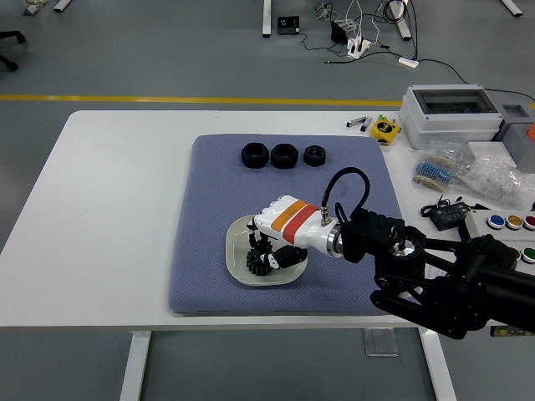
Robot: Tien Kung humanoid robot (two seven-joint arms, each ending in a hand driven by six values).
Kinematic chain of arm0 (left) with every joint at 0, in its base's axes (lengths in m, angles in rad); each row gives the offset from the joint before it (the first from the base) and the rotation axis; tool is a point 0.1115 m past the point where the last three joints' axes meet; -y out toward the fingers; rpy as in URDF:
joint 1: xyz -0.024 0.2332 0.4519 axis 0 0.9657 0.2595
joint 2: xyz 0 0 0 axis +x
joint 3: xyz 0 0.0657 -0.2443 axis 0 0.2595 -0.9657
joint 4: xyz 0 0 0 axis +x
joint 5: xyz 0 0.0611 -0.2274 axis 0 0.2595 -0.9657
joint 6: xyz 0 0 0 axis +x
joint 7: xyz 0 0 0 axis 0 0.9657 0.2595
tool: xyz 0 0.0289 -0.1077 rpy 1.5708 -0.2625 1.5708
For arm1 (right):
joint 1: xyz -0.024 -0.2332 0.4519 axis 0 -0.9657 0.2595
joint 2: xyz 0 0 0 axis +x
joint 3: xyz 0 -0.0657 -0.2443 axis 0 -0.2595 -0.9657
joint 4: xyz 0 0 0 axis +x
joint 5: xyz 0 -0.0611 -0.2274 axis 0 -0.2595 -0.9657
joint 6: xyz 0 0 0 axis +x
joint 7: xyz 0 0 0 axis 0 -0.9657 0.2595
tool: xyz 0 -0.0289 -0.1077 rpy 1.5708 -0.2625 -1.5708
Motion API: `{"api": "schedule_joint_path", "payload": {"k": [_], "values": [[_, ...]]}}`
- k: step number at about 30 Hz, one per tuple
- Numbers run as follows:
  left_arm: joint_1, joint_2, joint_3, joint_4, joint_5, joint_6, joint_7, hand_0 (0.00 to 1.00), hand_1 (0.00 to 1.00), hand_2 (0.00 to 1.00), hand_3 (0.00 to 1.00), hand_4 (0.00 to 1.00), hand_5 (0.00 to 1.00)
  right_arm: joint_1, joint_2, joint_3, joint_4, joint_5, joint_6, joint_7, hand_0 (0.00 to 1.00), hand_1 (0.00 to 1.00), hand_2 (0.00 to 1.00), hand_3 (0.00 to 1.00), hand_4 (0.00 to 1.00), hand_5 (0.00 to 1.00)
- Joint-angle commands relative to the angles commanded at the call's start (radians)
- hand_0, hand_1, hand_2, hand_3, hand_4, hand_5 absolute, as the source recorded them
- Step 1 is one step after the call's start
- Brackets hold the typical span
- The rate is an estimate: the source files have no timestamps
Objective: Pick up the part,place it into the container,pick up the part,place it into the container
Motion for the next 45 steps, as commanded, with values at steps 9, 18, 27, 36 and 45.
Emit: {"api": "schedule_joint_path", "payload": {"k": [9,18,27,36,45], "values": [[-0.001,0.0,-0.002,0.0,0.005,-0.001,0.001,0.709,0.611,0.644,0.565,0.619,0.694,0.0,0.003,-0.003,-0.007,0.016,0.006,0.009,0.214,0.378,0.519,0.849,0.742,0.204],[-0.001,0.0,0.002,0.0,0.0,-0.002,0.001,0.709,0.609,0.643,0.565,0.618,0.694,-0.002,-0.001,0.0,-0.012,0.023,0.013,0.018,0.229,0.379,0.561,0.891,0.85,0.269],[0.004,0.0,-0.004,0.0,0.009,-0.002,0.003,0.709,0.609,0.645,0.566,0.618,0.693,-0.009,-0.014,0.026,0.011,0.023,0.01,0.022,0.229,0.38,0.58,0.901,0.899,0.304],[0.008,-0.001,-0.012,0.0,0.024,-0.003,0.004,0.708,0.614,0.648,0.565,0.619,0.693,-0.028,-0.092,0.156,0.125,0.082,0.103,0.046,0.267,0.396,0.627,0.915,0.998,0.363],[0.01,-0.002,-0.029,0.0,0.048,-0.004,0.007,0.709,0.615,0.646,0.564,0.619,0.691,-0.113,-0.134,0.348,0.179,0.461,0.115,0.234,0.262,0.411,0.531,0.75,0.889,0.355]]}}
